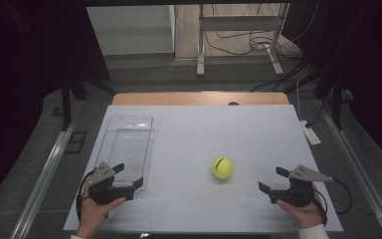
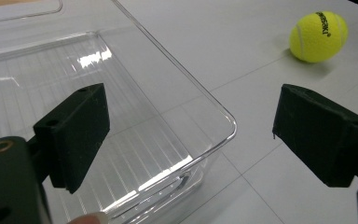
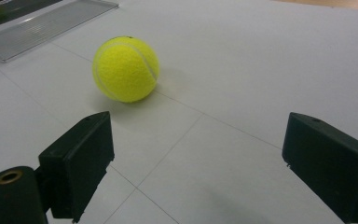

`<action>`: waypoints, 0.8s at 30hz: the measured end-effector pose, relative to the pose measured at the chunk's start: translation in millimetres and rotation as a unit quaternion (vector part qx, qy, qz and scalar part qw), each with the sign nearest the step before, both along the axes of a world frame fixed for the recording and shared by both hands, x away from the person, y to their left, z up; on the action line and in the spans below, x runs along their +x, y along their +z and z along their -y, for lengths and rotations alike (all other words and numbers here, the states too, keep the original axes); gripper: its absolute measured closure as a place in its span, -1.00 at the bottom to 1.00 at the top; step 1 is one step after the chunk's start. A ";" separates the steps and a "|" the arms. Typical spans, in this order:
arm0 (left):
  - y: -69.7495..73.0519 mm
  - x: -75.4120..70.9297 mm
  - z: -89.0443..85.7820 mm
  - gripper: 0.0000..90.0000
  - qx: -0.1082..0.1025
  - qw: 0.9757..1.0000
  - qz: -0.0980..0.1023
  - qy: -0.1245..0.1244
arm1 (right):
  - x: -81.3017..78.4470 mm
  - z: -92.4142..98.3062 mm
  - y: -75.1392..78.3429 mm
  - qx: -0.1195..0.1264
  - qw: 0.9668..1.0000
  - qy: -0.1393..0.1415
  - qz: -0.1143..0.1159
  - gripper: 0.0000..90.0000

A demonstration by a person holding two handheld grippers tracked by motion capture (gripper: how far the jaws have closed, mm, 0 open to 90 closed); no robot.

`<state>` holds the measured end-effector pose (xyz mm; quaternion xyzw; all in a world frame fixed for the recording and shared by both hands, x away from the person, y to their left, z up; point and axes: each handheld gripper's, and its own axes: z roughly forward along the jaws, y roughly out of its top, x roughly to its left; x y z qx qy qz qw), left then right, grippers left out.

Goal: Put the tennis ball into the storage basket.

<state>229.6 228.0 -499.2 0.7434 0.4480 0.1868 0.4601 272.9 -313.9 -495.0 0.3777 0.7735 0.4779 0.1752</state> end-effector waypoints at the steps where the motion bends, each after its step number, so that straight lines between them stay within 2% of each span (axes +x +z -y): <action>1: -0.2 0.5 0.2 -0.75 0.001 1.000 0.000 0.000 | 0.3 0.2 -0.2 0.001 1.000 0.001 0.000 -0.79; 8: -0.9 1.4 -0.2 -0.75 -0.003 1.000 -0.003 0.000 | 0.7 0.4 -2.0 0.004 1.000 0.003 -0.004 -0.79; 12: 1.4 1.1 -0.2 -0.76 0.003 1.000 0.006 -0.009 | -0.2 -1.7 -1.5 0.001 1.000 0.007 -0.005 -0.78; 14: 0.5 1.5 -2.8 -0.75 -0.002 1.000 0.003 -0.010 | 2.0 -4.3 -0.9 0.007 1.000 0.008 -0.005 -0.78; 24: -3.7 3.8 -0.9 -0.76 0.002 1.000 -0.007 -0.017 | 6.0 -4.7 -3.5 0.006 1.000 0.008 -0.010 -0.77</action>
